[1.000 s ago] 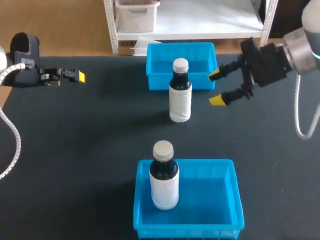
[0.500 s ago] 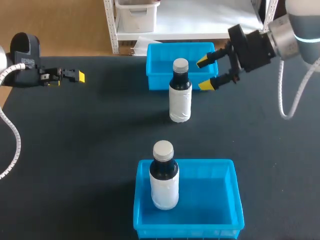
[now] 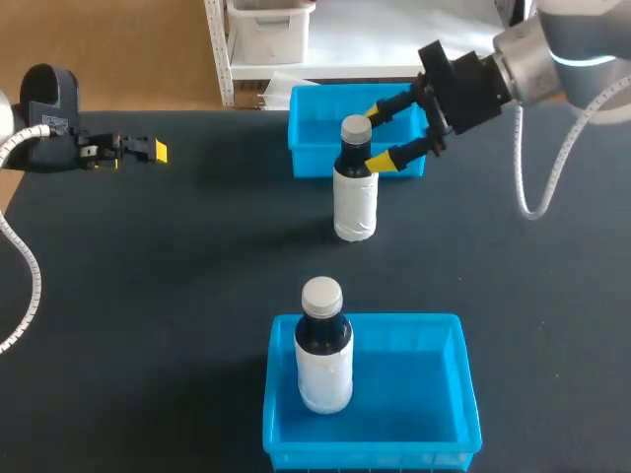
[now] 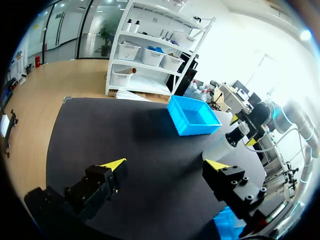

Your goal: Pick up the bottle, and place it in the far bin if it is heavy, or in the near bin if it is light.

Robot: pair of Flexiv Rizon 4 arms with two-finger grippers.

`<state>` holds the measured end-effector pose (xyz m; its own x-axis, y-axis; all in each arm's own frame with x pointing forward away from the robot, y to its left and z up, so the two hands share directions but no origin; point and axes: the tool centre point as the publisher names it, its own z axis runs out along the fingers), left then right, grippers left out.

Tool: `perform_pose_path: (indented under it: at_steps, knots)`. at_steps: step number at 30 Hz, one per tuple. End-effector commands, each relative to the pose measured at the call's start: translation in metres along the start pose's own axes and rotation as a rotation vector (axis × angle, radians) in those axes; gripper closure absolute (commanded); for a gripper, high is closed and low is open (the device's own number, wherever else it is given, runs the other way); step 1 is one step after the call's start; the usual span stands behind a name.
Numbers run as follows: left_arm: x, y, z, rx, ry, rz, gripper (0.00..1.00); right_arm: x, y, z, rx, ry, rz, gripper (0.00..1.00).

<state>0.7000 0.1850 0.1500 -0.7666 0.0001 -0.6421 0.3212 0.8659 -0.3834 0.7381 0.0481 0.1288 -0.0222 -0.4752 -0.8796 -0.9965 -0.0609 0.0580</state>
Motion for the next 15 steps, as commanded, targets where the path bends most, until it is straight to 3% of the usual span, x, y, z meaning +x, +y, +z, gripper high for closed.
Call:
perform_pose_path:
  at_steps: [1, 15]
  knots:
    - [0.000, 0.000, 0.000, 0.000, 0.000, 0.000, 0.00, -0.001, 0.000, 0.007, -0.003, -0.003, -0.001, 0.00]
    - [0.000, 0.000, 0.000, 0.000, 0.000, 0.000, 0.00, -0.003, 0.001, 0.019, -0.006, -0.018, 0.011, 0.00]
